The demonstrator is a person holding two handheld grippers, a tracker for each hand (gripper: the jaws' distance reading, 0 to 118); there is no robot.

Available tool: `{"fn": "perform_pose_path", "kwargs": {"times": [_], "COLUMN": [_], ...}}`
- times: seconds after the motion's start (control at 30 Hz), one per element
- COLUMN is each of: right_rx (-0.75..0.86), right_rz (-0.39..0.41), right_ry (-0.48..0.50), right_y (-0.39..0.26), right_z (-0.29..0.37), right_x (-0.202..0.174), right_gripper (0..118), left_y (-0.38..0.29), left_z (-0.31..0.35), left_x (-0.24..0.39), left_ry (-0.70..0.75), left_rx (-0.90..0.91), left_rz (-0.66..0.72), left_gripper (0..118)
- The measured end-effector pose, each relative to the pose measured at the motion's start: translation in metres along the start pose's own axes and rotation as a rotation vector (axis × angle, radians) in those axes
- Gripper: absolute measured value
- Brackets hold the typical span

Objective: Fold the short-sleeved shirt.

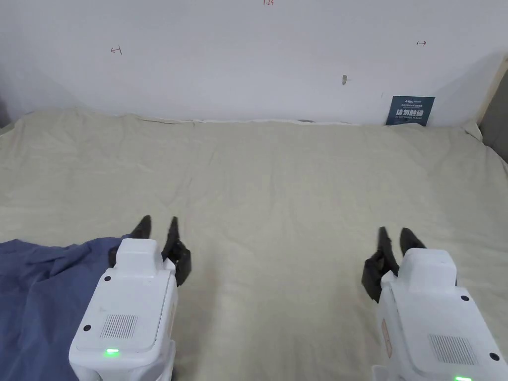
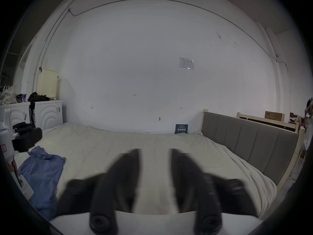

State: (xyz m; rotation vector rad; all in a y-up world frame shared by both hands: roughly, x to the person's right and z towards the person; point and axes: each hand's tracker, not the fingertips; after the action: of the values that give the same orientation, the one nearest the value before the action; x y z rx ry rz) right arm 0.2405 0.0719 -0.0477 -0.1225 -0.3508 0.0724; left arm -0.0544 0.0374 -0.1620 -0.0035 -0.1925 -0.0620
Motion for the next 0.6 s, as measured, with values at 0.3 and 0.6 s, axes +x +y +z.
{"fn": "perform_pose_path", "kwargs": {"times": [0.3,0.6], "right_rx": [-0.019,0.002], "right_rz": [-0.033,-0.034], "right_ry": [0.021,0.188], "right_y": [0.000,0.014], "right_z": [-0.006,-0.026], "right_x": [0.002,-0.065], "right_gripper": [1,1], "left_y": [0.000,-0.001], "left_z": [-0.004,0.017], "left_x": [-0.012,-0.090], "left_ry": [0.003,0.174], "left_rx": [-0.052,-0.067], "left_rz": [0.038,0.051], "left_gripper": [0,0]}}
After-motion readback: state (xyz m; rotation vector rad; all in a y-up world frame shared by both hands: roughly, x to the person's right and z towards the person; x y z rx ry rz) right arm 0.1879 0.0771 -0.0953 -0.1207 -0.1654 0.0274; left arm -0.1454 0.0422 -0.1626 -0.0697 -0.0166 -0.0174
